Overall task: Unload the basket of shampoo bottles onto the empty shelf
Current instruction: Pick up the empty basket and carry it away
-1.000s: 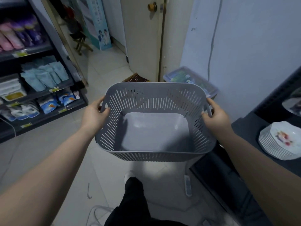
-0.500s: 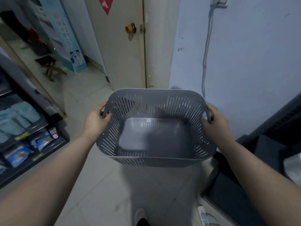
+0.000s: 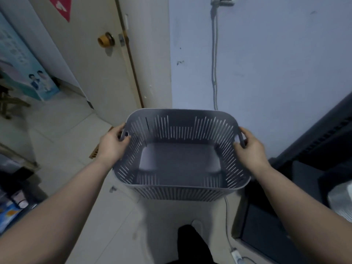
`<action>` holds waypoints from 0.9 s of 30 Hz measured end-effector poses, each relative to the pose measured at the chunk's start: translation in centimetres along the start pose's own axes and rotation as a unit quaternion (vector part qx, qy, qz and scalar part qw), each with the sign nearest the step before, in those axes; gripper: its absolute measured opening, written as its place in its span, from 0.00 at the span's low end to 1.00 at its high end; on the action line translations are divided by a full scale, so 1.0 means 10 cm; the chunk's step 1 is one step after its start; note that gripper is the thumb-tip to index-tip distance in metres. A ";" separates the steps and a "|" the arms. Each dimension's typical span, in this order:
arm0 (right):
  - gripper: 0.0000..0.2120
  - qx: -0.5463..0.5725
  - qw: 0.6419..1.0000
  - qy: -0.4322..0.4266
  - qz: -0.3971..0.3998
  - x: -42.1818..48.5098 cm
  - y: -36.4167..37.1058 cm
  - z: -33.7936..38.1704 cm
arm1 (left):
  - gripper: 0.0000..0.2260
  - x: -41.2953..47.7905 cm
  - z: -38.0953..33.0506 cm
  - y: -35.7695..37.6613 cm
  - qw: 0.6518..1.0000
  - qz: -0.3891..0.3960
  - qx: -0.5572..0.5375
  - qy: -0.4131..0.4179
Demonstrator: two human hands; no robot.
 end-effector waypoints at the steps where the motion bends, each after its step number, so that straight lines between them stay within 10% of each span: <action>1: 0.25 0.004 1.000 0.003 -0.003 0.14 0.01 0.00 | 0.22 0.15 -0.06 0.06 1.000 0.001 0.003 0.002; 27: 0.26 -0.010 0.981 0.168 -0.092 1.76 0.50 -0.41 | 0.20 2.44 -0.66 1.71 0.981 0.166 0.000 0.099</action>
Point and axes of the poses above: each hand's wrist, its own x-axis towards the middle knuckle, its own y-axis out of the palm, z = x × y, the point moved 1 cm from there along x, towards the middle knuckle, and after that the axes turned 2 degrees about -z, right-handed, at the moved point
